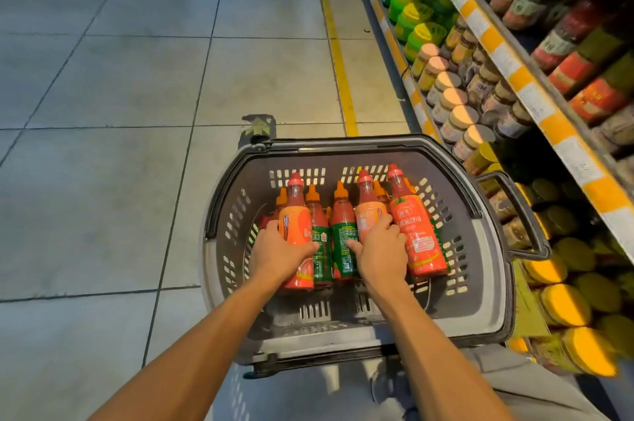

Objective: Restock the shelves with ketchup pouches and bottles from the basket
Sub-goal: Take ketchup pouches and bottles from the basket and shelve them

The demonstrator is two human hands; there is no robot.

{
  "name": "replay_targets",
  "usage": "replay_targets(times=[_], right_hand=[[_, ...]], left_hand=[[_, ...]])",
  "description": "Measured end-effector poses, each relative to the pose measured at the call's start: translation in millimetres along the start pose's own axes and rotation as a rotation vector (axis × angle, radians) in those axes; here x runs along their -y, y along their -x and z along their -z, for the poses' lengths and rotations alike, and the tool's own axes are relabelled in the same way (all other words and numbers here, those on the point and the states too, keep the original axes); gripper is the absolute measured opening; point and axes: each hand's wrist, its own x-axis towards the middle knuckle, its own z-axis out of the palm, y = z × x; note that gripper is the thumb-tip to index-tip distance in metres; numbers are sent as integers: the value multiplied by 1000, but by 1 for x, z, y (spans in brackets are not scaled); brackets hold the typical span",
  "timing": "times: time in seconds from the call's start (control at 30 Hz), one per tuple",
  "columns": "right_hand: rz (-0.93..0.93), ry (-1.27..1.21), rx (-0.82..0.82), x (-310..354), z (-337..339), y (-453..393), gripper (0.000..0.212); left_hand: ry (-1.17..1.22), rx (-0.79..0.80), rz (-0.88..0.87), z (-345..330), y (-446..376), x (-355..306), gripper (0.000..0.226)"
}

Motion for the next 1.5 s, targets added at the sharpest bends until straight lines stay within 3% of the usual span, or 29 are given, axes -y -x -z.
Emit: replay_targets(times=[0.13, 0.33, 0.53, 0.73, 0.87, 1.1, 1.33, 1.43, 1.5], right_hand=[[22, -9, -33, -4, 2, 1, 77], [-15, -315, 10, -13, 13, 9, 52], [-61, -645, 78, -19, 51, 25, 51], [-94, -834, -31, -47, 99, 70, 46], [-179, -1006, -165, -81, 137, 113, 50], [-265, -1106, -479, -161, 204, 212, 55], [-417, -1226, -836, -238, 240, 336, 55], [-484, -1276, -967, -271, 250, 393, 56], [-524, -1272, -1052, -290, 253, 431, 53]], left_hand=[[155, 8, 12, 0, 3, 3, 73], [315, 47, 18, 7, 14, 1, 73], [429, 92, 6, 20, 32, -13, 77], [537, 159, -146, 23, 68, -58, 71], [584, 267, -251, 17, 110, -95, 64], [558, 629, -483, -8, 214, -158, 40], [383, 899, -666, -45, 329, -198, 57], [285, 1030, -758, -74, 384, -209, 49], [231, 1129, -814, -97, 424, -212, 56]])
